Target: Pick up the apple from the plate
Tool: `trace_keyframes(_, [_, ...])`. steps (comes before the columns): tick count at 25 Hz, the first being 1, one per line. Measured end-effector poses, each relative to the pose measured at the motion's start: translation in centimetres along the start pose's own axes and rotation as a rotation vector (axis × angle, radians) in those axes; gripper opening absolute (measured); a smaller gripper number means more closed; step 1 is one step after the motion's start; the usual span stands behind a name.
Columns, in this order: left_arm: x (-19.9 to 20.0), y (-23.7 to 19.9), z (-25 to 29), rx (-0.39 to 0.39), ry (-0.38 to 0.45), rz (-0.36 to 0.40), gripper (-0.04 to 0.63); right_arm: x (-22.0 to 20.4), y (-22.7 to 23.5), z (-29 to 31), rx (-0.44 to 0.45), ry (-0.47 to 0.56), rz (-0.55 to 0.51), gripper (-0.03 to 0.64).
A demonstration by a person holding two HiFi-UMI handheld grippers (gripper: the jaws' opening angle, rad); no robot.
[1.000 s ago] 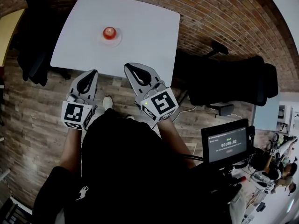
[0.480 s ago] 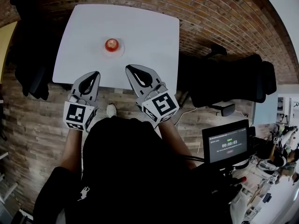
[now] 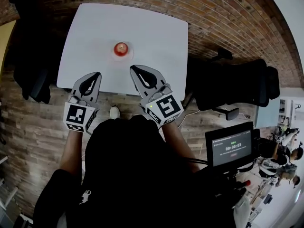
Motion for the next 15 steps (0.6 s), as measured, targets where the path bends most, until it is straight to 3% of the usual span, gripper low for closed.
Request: trace_keyframes(15, [-0.39,-1.14,-0.14,-0.036,-0.010,-0.015,0.006,0.32,-0.08,0.76,-0.029,0.004,0.034,0.003])
Point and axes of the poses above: the fingertips, and each gripper's own axes: z forward along the fingers, y to its right, x out of its top, the point moved 9 cm from there along -z, backward along the fingers, and after that the axes turned 11 degrees about z, right-handed, at the moved point
